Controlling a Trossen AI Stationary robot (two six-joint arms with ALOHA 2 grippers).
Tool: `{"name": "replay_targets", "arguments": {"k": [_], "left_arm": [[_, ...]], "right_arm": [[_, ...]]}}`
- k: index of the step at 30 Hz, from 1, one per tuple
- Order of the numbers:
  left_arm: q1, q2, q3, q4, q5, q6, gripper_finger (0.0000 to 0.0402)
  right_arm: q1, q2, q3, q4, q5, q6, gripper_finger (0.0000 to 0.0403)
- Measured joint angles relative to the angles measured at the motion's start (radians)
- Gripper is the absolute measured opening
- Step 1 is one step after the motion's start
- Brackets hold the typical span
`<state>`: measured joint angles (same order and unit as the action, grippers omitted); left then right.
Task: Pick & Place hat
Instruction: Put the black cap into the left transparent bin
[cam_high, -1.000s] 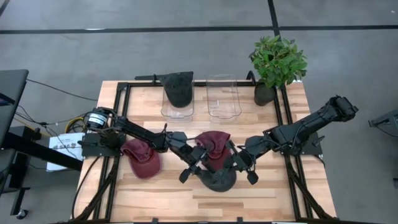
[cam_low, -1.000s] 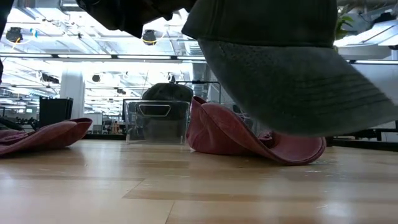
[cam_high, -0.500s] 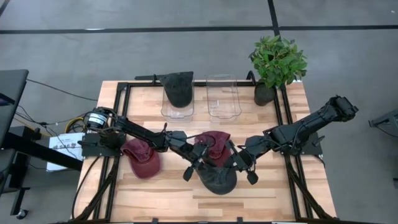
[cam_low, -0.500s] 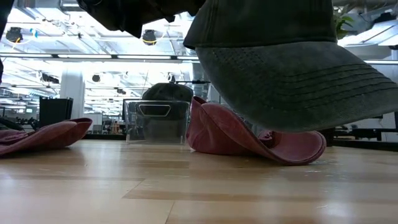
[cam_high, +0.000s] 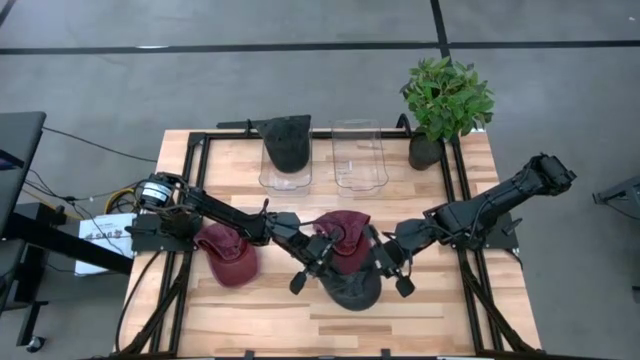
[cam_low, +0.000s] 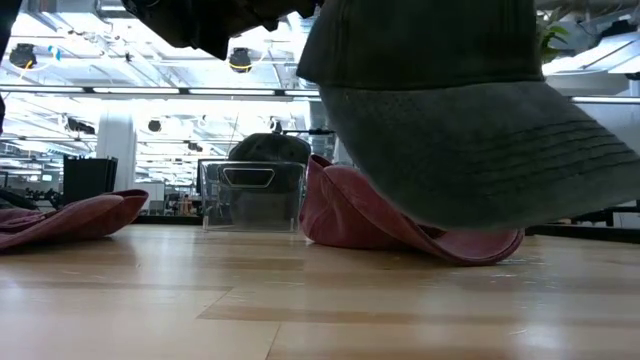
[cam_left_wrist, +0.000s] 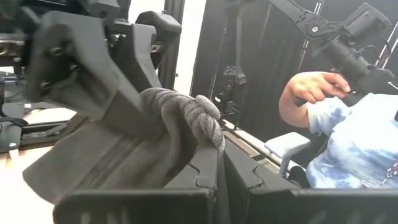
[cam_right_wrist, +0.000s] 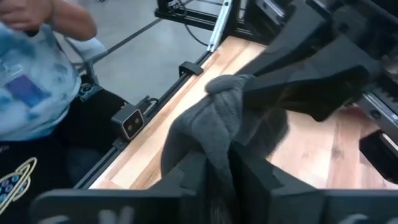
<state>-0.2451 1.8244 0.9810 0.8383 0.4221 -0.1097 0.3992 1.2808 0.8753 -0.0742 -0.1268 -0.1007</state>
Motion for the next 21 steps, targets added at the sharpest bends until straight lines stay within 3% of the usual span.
{"name": "replay_targets", "arguments": {"k": [11,15,21], "left_arm": [[0.002,-0.047,-0.001,-0.04,0.054,-0.001,0.0007],[-0.003,-0.139,-0.001,-0.21,0.037,0.056,0.0007],[-0.02,-0.323,-0.001,-0.528,-0.137,0.146,0.0007]], "right_arm": [[0.003,0.0,0.001,-0.046,-0.002,0.041,0.0175],[0.022,-0.005,0.001,-0.079,-0.002,0.041,0.0197],[0.04,-0.04,0.001,-0.098,0.006,0.101,0.0214]]}}
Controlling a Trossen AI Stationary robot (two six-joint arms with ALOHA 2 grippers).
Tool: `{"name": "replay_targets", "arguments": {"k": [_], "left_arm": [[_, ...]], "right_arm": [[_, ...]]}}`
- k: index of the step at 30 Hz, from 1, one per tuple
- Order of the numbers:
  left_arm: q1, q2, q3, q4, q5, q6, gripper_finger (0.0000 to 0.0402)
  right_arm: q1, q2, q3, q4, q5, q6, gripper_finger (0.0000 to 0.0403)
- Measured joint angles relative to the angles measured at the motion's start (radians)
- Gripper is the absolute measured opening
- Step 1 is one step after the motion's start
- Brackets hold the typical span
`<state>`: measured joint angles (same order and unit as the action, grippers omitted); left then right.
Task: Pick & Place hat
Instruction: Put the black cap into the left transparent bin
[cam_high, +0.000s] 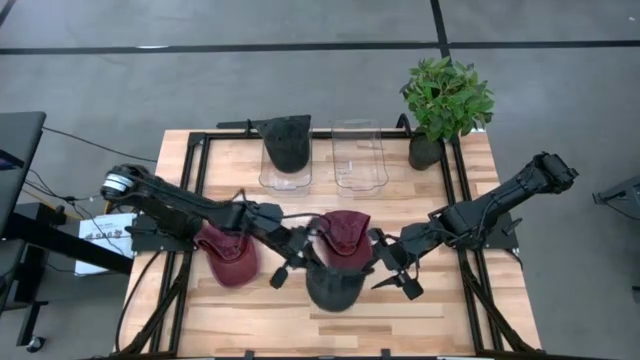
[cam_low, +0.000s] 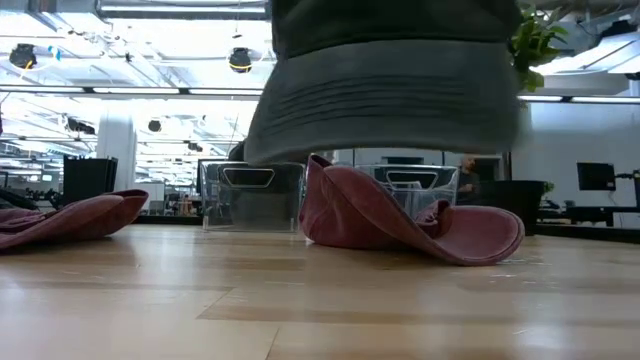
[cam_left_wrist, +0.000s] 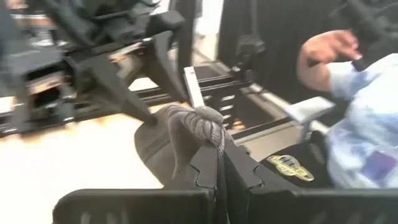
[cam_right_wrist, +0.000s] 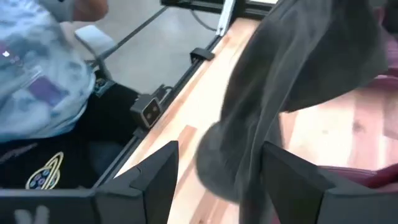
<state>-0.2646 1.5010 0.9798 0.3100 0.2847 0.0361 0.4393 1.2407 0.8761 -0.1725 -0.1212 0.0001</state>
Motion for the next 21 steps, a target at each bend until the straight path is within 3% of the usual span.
{"name": "replay_targets", "arguments": {"k": [9,21], "left_arm": [[0.022,-0.187,0.0,-0.278,-0.185,0.044,0.0008],[0.14,-0.336,0.0,-0.436,-0.232,0.158,0.0008]], "right_arm": [[0.044,-0.039,0.0,-0.037,0.163,0.028,0.0215],[0.124,-0.039,0.0,-0.1,0.365,0.12,0.0215]]}}
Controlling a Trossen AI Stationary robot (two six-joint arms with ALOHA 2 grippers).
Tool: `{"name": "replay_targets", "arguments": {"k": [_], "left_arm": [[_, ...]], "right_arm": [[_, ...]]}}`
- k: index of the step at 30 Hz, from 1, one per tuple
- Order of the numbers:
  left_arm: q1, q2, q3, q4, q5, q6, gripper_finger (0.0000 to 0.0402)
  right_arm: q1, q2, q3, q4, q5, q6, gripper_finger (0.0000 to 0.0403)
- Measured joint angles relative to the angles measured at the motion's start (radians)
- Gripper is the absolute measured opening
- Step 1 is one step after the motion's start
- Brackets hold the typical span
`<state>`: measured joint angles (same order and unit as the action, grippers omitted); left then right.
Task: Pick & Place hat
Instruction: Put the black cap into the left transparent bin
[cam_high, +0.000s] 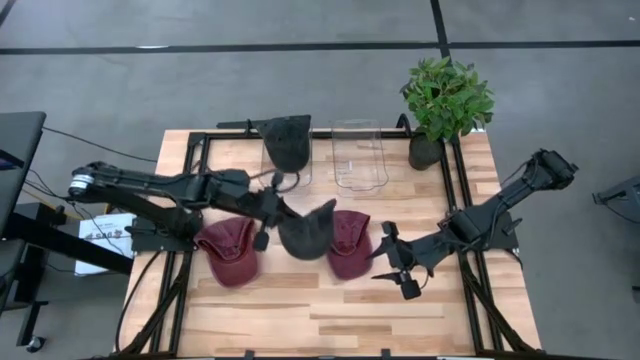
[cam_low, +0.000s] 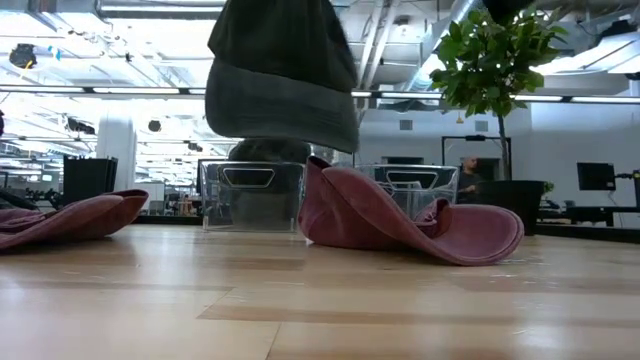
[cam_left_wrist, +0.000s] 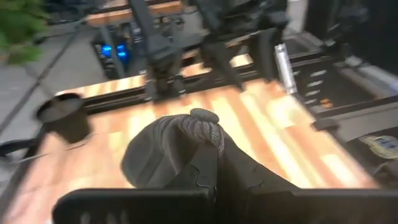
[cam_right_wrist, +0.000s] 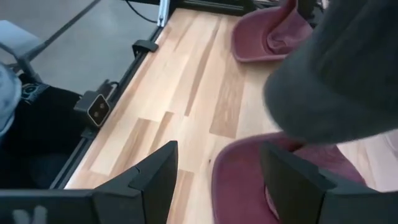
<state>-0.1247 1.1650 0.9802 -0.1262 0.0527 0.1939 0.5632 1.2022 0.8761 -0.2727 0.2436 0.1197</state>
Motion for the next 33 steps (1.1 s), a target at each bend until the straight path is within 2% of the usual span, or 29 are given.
{"name": "replay_targets", "arguments": {"k": [6,15,25,31,33], "left_arm": [[0.111,-0.091,0.0,-0.076,-0.022,0.097,0.0008],[0.322,-0.17,0.0,-0.085,-0.027,0.248,0.0008],[0.547,-0.118,0.0,-0.086,0.005,0.366,0.0008],[0.61,-0.032,0.0,-0.088,0.068,0.439,0.0008],[0.613,-0.005,0.0,-0.094,0.126,0.479,0.0008]], "right_arm": [[0.045,0.0,0.0,-0.033,0.056,0.051,0.0214],[0.093,0.0,0.0,-0.049,0.134,0.075,0.0214],[0.091,0.001,-0.016,-0.051,0.153,0.091,0.0214],[0.089,0.001,-0.072,-0.029,0.158,0.123,0.0214],[0.085,0.001,-0.088,-0.027,0.167,0.143,0.0214]]}}
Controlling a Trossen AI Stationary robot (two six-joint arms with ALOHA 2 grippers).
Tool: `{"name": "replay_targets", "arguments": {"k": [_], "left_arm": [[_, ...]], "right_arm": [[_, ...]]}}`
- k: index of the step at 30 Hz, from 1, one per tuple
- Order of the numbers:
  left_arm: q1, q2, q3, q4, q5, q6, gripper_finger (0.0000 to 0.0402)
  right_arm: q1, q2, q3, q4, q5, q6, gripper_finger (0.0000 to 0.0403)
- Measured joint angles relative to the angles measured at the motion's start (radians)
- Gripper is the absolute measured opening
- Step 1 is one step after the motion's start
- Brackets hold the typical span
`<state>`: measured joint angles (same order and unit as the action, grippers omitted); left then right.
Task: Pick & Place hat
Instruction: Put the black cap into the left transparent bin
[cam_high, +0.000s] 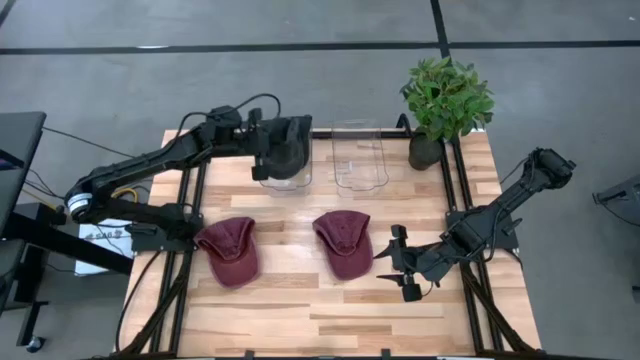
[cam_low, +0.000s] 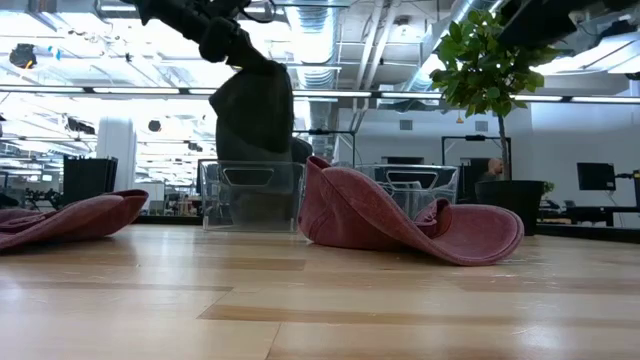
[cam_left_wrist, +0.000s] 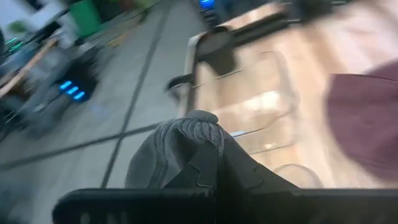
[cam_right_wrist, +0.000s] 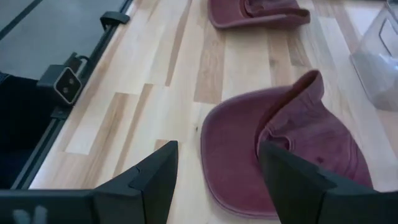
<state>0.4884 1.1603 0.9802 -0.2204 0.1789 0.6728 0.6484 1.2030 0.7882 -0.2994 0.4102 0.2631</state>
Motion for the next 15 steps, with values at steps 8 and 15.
{"name": "replay_targets", "arguments": {"k": [8,15], "left_arm": [[-0.016,0.075,0.0,-0.008,0.074,0.163,0.0008],[0.061,0.132,0.0,-0.021,-0.043,0.164,0.0008]], "right_arm": [[-0.003,0.0,-0.029,-0.006,0.012,0.059,0.0214],[-0.003,0.0,-0.029,0.002,0.012,0.06,0.0214]]}}
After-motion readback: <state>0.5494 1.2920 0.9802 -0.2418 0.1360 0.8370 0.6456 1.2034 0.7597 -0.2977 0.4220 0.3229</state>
